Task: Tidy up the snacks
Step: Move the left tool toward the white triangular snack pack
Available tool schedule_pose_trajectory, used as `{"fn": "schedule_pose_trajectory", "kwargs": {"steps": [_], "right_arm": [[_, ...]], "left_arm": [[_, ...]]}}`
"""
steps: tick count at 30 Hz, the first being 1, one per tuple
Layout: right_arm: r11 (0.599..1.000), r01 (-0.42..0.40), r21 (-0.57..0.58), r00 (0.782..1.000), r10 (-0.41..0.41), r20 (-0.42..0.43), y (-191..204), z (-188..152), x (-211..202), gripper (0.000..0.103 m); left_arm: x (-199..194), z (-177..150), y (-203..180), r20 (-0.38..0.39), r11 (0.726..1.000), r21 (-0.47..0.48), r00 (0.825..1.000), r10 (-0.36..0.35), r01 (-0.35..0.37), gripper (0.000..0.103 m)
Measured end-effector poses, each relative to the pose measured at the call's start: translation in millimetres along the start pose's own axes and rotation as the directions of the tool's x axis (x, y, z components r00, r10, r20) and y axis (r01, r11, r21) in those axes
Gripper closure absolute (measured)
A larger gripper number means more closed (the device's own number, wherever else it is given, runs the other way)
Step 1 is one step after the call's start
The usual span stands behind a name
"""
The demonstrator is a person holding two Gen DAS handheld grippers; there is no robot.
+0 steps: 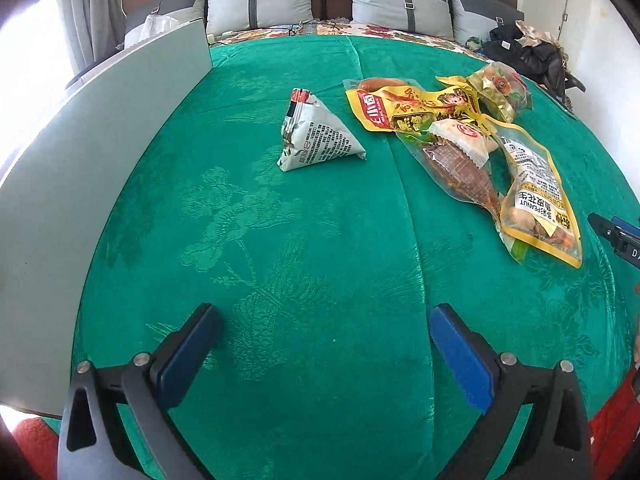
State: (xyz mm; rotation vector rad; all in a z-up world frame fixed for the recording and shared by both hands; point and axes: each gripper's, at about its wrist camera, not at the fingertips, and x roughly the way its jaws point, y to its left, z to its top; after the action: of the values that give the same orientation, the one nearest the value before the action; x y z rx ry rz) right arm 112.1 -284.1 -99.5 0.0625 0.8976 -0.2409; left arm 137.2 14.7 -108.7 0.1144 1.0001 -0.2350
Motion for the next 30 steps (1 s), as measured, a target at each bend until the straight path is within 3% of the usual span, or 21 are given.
{"fn": "schedule_pose_trajectory", "kwargs": {"steps": [6, 30], "right_arm": [[1.0, -0.016, 0.027, 1.0, 0.016, 0.0, -4.9, -0.8, 2.9, 0.019], [0.999, -0.024, 0.028, 1.0, 0.024, -0.005, -5.1, -1.6, 2.9, 0.016]], "left_arm": [[0.4, 0.6, 0.4, 0.001, 1.0, -0.004, 1.0, 0.006, -0.006, 0.0], [-1.6, -2.7, 0.4, 0.009, 1.0, 0.001, 1.0, 0.004, -0.004, 0.0]]}}
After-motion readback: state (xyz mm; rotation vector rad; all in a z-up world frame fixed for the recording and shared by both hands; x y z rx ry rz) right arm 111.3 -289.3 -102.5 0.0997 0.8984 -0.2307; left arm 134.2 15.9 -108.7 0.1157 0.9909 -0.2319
